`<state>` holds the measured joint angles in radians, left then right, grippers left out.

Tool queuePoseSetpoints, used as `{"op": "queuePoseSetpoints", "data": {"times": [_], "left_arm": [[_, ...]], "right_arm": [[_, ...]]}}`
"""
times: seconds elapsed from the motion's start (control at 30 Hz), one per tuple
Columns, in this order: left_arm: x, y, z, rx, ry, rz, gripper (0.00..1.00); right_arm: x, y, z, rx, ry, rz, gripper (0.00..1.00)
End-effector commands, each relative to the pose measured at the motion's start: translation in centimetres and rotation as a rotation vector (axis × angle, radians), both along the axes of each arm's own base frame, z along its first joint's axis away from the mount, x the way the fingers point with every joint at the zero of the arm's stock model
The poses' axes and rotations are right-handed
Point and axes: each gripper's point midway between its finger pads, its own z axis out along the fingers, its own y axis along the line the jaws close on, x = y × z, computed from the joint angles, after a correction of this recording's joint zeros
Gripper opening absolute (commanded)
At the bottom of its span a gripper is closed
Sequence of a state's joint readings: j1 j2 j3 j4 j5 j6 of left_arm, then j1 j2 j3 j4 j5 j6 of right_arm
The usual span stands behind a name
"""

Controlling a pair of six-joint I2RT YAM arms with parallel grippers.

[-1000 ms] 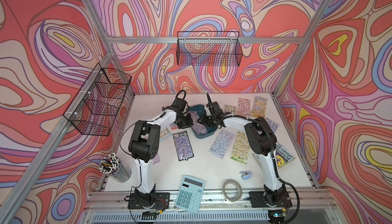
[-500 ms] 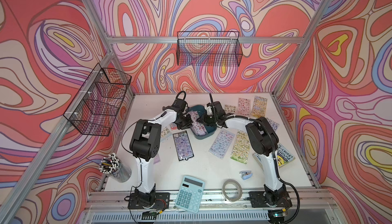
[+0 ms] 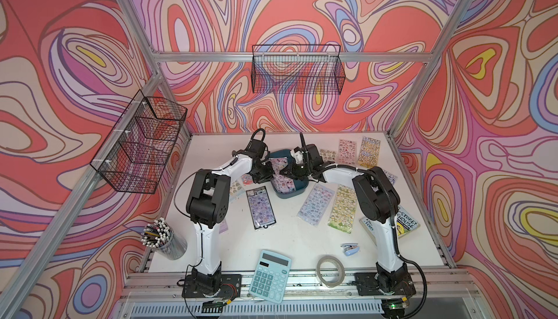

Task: Take the stickers out of the storage box
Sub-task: Pick up the sticker from the storage box.

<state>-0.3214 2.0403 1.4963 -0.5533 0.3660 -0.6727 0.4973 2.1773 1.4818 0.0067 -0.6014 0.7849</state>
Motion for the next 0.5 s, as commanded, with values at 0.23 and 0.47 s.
{"op": "queuePoseSetpoints", "data": {"times": [0.23, 0.47], "left_arm": [[0.1, 0.0, 0.0, 0.014, 0.011, -0.012, 0.06], [0.2, 0.0, 0.2, 0.013, 0.009, -0.008, 0.07]], "right_arm": [[2.0, -4.6, 0.2, -0.359, -0.101, -0.095, 0.34], [3.5, -6.3, -1.1, -0.498, -0.128, -0.127, 0.41]]}}
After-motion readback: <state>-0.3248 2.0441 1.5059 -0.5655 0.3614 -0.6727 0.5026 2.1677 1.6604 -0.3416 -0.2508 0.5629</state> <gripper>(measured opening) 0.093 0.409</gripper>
